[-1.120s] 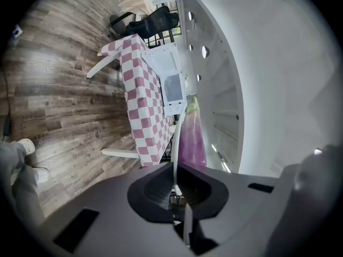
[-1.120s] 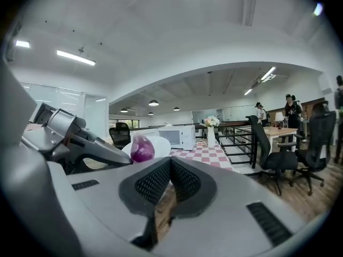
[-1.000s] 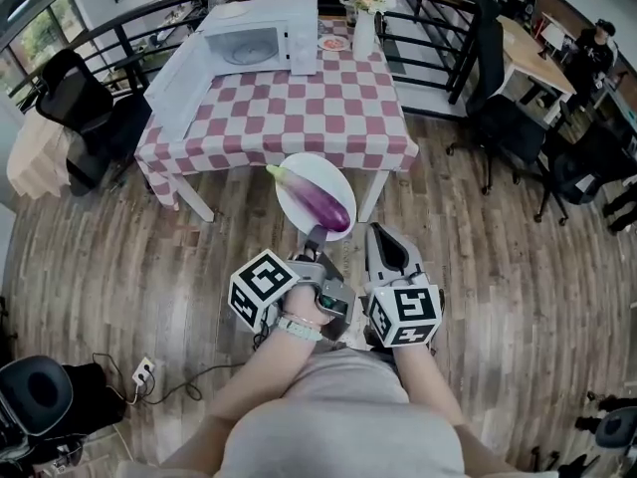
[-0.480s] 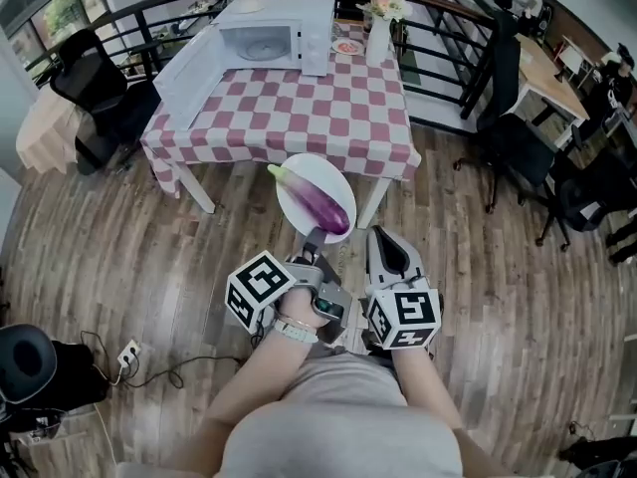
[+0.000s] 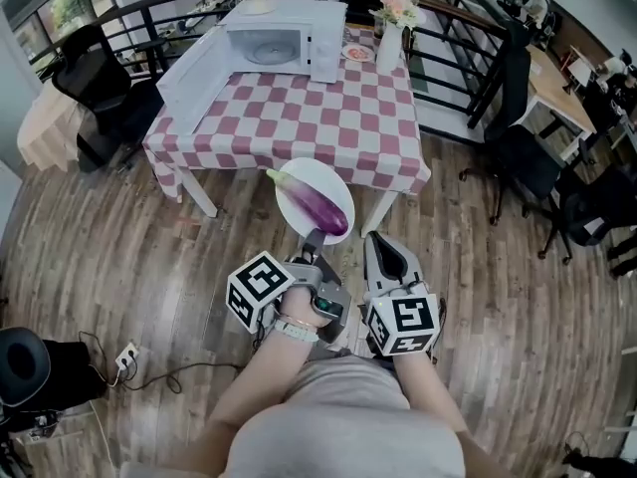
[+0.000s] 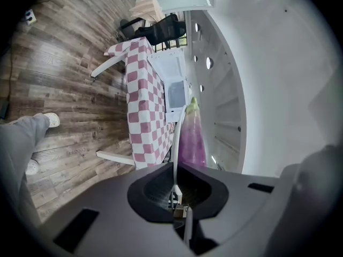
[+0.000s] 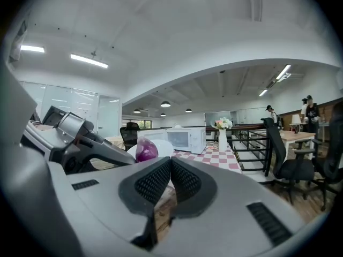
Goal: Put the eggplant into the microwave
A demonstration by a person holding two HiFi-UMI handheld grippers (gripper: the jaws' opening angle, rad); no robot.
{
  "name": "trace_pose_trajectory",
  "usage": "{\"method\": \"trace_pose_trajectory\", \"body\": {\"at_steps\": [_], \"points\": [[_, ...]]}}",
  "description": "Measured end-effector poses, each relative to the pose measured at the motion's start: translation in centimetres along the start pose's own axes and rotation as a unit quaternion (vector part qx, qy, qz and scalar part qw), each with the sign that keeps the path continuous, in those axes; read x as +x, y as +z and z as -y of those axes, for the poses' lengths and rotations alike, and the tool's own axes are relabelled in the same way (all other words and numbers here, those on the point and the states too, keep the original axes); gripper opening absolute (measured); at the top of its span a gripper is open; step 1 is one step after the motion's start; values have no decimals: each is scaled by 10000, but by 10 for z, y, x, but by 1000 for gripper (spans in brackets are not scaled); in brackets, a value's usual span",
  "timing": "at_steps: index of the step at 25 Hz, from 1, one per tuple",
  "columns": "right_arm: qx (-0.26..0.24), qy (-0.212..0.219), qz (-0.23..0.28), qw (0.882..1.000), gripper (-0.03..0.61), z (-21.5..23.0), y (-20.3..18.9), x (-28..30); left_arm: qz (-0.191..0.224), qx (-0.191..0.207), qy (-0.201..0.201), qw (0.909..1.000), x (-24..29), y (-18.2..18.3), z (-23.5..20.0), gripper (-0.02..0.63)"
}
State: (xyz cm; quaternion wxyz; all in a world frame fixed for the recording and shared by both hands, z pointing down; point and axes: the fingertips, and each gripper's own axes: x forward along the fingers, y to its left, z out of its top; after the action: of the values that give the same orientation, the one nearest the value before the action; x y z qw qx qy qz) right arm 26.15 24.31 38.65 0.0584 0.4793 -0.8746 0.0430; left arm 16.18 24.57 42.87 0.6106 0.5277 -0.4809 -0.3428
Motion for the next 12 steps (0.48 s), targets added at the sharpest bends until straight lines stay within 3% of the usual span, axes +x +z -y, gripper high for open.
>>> {"method": "trace_pose_trajectory", "body": {"at_steps": [12], "points": [[1,2,-50,10000,26,-12,8,92,24,-41,131,9999,42,76,-1,18]]}}
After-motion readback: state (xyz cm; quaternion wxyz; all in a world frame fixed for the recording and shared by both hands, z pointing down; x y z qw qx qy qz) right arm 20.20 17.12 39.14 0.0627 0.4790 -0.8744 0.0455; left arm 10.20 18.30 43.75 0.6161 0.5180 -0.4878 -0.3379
